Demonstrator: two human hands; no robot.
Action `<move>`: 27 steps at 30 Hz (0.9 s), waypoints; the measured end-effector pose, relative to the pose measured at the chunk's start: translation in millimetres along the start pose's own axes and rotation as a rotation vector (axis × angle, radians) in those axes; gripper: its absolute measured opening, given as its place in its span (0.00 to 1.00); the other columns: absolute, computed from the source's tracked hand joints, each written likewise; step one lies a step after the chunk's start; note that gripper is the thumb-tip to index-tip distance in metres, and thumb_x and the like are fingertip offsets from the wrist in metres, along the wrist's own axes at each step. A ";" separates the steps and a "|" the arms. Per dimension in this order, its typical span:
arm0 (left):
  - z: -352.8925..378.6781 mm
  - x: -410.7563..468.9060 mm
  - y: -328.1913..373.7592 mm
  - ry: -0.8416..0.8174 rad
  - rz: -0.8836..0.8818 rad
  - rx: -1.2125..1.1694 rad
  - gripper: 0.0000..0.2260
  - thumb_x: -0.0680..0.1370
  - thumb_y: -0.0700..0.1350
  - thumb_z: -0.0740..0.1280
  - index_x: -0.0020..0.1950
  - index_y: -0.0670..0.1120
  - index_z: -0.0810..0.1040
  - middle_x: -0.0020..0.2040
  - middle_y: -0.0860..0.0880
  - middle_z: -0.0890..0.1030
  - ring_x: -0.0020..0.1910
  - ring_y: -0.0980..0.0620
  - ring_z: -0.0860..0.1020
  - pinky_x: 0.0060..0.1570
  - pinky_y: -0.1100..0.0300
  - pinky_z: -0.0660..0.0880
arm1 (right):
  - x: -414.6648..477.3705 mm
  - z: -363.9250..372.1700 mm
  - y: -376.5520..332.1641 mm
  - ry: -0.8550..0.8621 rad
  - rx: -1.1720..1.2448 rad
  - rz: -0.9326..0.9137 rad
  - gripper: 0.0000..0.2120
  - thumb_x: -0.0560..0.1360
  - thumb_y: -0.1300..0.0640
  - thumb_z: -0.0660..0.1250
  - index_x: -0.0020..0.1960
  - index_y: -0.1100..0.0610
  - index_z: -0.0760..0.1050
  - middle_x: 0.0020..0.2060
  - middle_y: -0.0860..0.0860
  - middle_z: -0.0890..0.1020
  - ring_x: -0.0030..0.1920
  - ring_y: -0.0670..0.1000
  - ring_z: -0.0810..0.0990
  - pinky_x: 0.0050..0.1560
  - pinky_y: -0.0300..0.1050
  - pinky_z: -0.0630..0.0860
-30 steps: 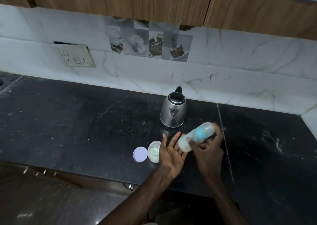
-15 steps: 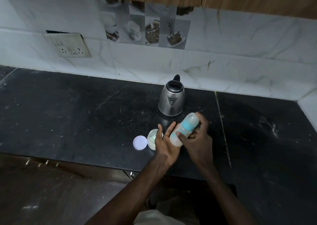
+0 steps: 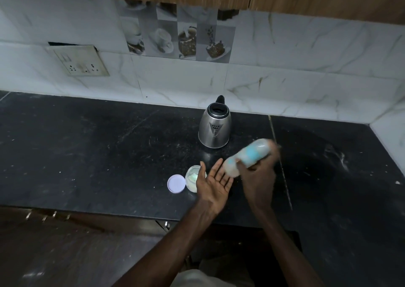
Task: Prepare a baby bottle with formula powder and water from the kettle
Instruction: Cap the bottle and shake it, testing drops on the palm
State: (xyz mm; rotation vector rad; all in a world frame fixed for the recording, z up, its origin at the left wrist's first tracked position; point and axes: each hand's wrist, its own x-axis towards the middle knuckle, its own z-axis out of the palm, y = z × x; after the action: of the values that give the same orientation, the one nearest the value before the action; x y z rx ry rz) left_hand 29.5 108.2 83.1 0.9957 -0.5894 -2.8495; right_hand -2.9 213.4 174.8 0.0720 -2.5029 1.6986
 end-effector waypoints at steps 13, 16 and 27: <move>6.9 5.4 -2.7 0.006 -0.020 -0.064 0.33 0.82 0.67 0.62 0.74 0.42 0.79 0.71 0.38 0.82 0.71 0.40 0.79 0.80 0.44 0.68 | -6.0 -0.2 10.7 0.028 0.098 0.039 0.43 0.73 0.57 0.80 0.77 0.39 0.59 0.65 0.46 0.80 0.54 0.41 0.85 0.57 0.52 0.85; 7.6 6.1 -3.7 -0.001 -0.035 -0.097 0.33 0.81 0.67 0.63 0.75 0.42 0.78 0.71 0.37 0.81 0.72 0.38 0.78 0.78 0.42 0.69 | -10.0 7.1 9.4 0.009 0.042 0.037 0.44 0.72 0.55 0.81 0.77 0.38 0.57 0.65 0.47 0.81 0.53 0.44 0.85 0.57 0.56 0.84; 8.3 -0.1 2.5 0.019 -0.038 -0.123 0.26 0.85 0.58 0.64 0.72 0.38 0.80 0.59 0.37 0.86 0.58 0.40 0.84 0.67 0.48 0.76 | 1.0 3.7 28.0 -0.479 0.086 -0.002 0.41 0.74 0.58 0.80 0.77 0.39 0.61 0.61 0.44 0.84 0.55 0.46 0.87 0.57 0.52 0.85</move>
State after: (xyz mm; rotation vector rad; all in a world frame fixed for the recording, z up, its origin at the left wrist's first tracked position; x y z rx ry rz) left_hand 24.4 108.7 90.0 1.0235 -0.3915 -2.8644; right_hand -7.0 220.4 147.7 0.5502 -2.7359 1.9817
